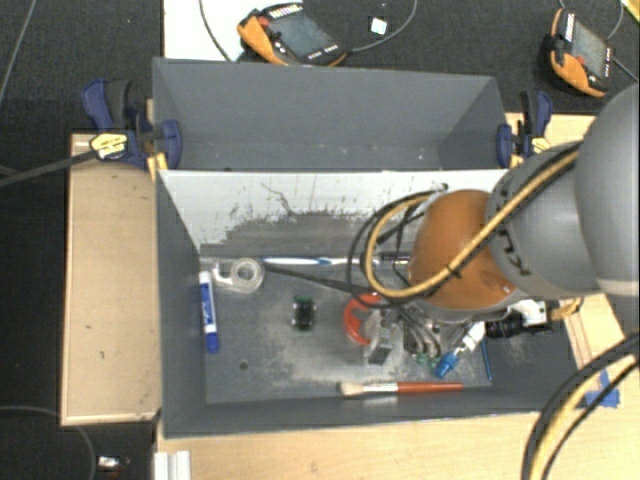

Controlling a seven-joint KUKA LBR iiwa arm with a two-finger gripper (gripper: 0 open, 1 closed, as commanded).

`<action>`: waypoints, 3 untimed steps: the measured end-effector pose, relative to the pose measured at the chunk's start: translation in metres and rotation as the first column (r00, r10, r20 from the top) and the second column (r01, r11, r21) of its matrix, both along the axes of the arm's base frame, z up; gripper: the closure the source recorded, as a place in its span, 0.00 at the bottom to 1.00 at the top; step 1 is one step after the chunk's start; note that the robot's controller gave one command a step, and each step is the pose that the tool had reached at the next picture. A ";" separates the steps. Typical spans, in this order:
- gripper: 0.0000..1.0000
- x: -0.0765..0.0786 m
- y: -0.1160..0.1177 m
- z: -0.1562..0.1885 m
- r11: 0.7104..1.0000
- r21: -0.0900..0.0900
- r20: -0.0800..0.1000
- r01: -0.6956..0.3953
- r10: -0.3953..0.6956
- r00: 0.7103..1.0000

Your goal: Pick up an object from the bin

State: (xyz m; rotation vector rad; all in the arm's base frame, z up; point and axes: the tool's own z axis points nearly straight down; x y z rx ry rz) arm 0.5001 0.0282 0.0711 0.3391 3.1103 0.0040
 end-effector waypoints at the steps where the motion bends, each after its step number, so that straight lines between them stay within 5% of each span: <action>1: 1.00 0.000 0.000 0.000 1.000 0.000 0.000 0.000 0.000 1.000; 3: 1.00 -0.001 0.000 0.059 1.000 0.000 -0.003 -0.004 0.004 1.000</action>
Offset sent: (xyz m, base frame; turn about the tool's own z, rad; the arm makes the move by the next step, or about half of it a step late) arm 0.0002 0.0000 0.0613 -0.0001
